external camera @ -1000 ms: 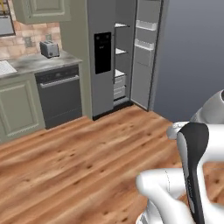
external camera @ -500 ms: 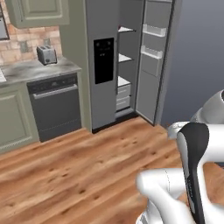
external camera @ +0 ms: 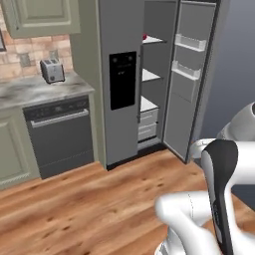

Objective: Place the cold items (bell pepper and tangerine) from the fridge in one tupperware on the dining counter. Place the warm items (kebab skewer and hot dog) in the stove area in another tupperware.

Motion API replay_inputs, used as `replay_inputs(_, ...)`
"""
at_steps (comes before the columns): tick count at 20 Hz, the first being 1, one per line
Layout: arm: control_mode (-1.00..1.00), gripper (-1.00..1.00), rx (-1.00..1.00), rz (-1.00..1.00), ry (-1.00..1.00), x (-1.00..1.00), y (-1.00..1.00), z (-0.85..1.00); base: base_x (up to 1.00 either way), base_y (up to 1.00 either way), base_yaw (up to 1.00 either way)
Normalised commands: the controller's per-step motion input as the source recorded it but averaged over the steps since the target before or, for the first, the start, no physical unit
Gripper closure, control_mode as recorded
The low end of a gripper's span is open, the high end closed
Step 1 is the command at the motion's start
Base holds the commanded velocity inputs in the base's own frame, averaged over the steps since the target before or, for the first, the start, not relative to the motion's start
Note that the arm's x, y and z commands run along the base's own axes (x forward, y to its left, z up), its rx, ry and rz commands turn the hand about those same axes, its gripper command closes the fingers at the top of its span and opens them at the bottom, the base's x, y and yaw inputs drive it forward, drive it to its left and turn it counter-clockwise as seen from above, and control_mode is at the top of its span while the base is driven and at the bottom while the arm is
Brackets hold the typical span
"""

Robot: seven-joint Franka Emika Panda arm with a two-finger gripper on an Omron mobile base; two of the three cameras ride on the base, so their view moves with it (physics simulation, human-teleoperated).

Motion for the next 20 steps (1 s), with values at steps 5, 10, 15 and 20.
replay_inputs(5, 1.00, -1.00, 0.00, 0.00, 0.00, 0.00, 0.00, 0.00, 1.00, -0.42, 0.16)
replay_inputs(10, 1.00, -1.00, 0.00, 0.00, 0.00, 0.00, 0.00, 0.00, 1.00, -0.45, 0.11)
replay_inputs(15, 1.00, -1.00, 0.00, 0.00, 0.00, 0.00, 0.00, 0.00, 1.00, -0.40, 0.11)
replay_inputs(20, 1.00, -1.00, 0.00, 0.00, 0.00, 0.00, 0.00, 0.00, 0.76, -0.27, 0.03)
